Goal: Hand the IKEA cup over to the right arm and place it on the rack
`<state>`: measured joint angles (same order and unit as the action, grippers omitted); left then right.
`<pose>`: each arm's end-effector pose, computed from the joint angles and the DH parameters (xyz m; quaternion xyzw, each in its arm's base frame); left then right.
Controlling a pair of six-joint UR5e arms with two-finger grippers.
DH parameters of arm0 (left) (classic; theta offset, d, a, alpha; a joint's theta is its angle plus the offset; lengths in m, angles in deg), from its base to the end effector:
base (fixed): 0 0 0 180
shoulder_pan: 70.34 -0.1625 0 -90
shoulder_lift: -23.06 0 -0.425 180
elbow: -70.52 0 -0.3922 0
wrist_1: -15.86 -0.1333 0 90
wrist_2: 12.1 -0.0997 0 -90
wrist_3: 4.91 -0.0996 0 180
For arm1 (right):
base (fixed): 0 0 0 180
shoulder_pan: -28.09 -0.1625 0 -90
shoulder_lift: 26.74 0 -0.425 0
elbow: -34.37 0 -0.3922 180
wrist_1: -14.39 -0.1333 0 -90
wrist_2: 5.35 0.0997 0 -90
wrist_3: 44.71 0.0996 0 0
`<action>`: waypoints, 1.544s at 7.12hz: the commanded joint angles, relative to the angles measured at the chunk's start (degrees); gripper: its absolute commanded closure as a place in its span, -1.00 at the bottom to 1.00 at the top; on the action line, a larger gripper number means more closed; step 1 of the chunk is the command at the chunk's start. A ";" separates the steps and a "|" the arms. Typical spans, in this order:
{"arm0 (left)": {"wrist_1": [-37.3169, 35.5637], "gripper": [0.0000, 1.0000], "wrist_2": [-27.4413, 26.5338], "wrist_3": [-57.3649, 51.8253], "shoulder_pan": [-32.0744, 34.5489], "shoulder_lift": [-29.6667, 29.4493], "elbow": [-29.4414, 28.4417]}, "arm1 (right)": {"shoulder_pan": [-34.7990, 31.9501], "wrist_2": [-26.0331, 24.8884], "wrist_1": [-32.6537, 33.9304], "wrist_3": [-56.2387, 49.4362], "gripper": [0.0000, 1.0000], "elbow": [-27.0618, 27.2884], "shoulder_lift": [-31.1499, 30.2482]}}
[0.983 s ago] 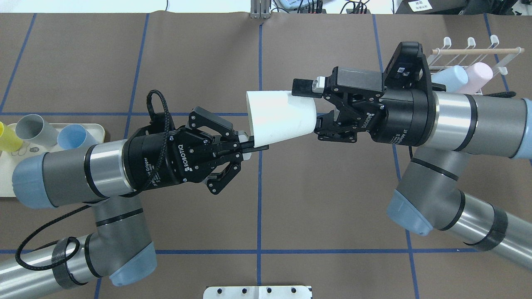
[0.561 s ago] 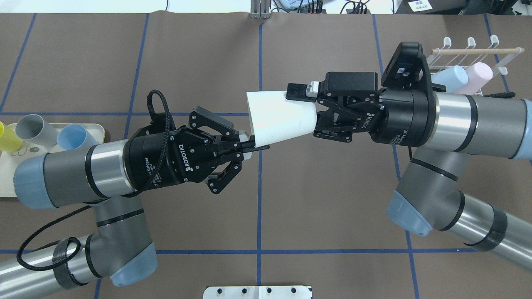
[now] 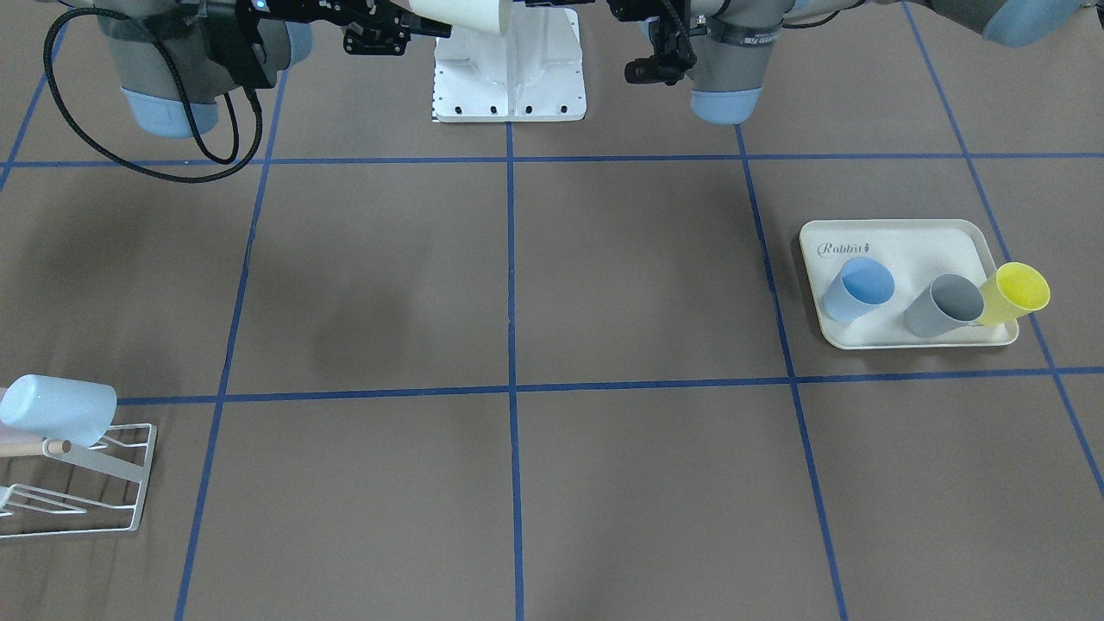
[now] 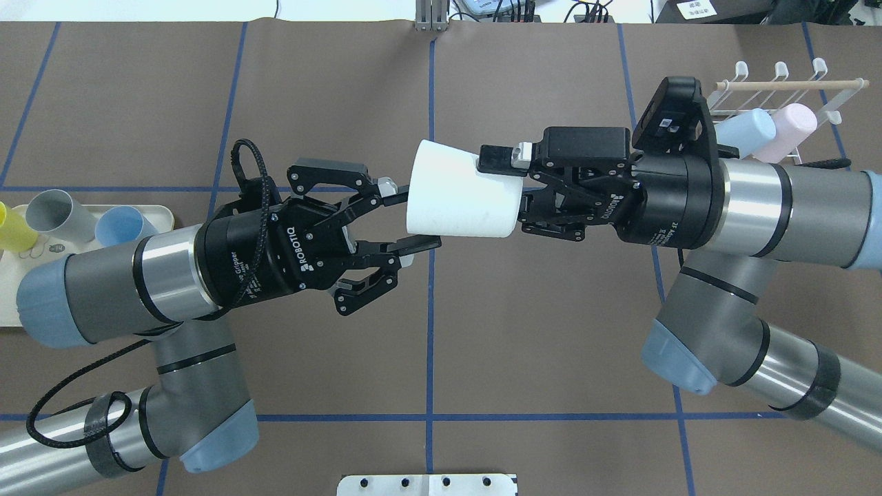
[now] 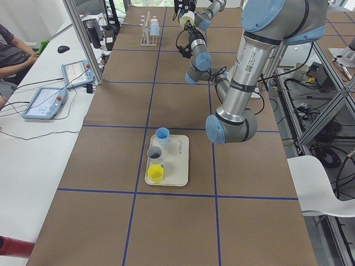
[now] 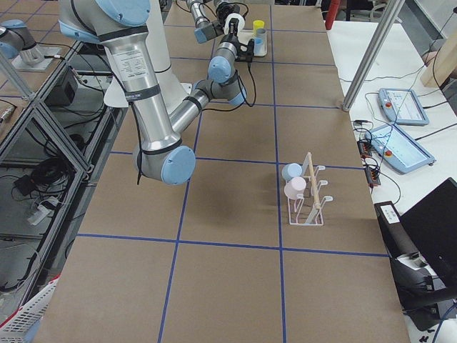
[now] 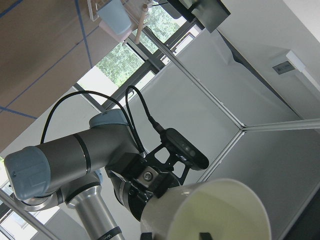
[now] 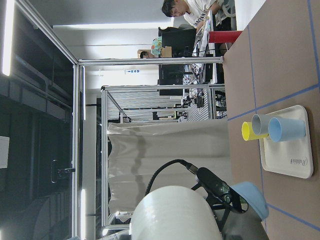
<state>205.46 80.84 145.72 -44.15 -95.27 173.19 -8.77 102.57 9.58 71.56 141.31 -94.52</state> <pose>0.3775 -0.3285 0.1391 -0.2869 0.8964 -0.2140 0.2614 -0.3095 -0.3604 0.1707 0.0233 -0.9109 0.0800 0.4041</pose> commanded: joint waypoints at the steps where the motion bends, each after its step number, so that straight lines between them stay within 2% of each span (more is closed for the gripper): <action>1: -0.01 -1.00 -0.14 -2.34 3.59 1.87 0.52 | -0.32 -2.79 -0.02 -0.34 0.42 0.12 -1.47; 3: -0.54 -1.00 0.30 -4.36 7.98 4.24 0.17 | -1.89 -6.13 0.33 -4.44 0.41 -0.49 -4.72; 4: -0.80 -1.00 0.48 -10.30 8.18 6.78 -0.36 | -4.25 -6.76 1.12 -9.00 0.40 -1.54 -7.52; 5: -0.89 -1.00 0.48 -16.19 8.09 8.72 -2.62 | -7.06 -6.07 4.52 -12.96 0.40 -2.95 -9.29; 7: -4.47 -1.00 2.31 -30.84 8.62 10.83 -7.29 | -12.07 -3.79 17.75 -26.21 0.40 -2.87 -10.36; 8: -10.07 -1.00 6.33 -37.88 11.05 11.11 -7.31 | -17.75 1.27 24.78 -31.49 0.40 -2.87 -10.19; 9: -16.30 -1.00 10.37 -39.78 14.91 11.11 -7.22 | -25.81 10.98 32.69 -38.94 0.40 -2.96 -10.01; 10: -19.41 -1.00 13.98 -43.54 17.82 11.02 -7.22 | -31.37 19.26 39.12 -47.19 0.40 -2.87 -10.10; 11: -22.05 -1.00 14.89 -46.71 19.06 11.02 -7.22 | -35.08 23.17 43.36 -50.32 0.40 -2.78 -10.62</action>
<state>187.13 93.44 103.00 -27.35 -84.27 166.00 -38.35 119.14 46.68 27.08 138.43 -104.73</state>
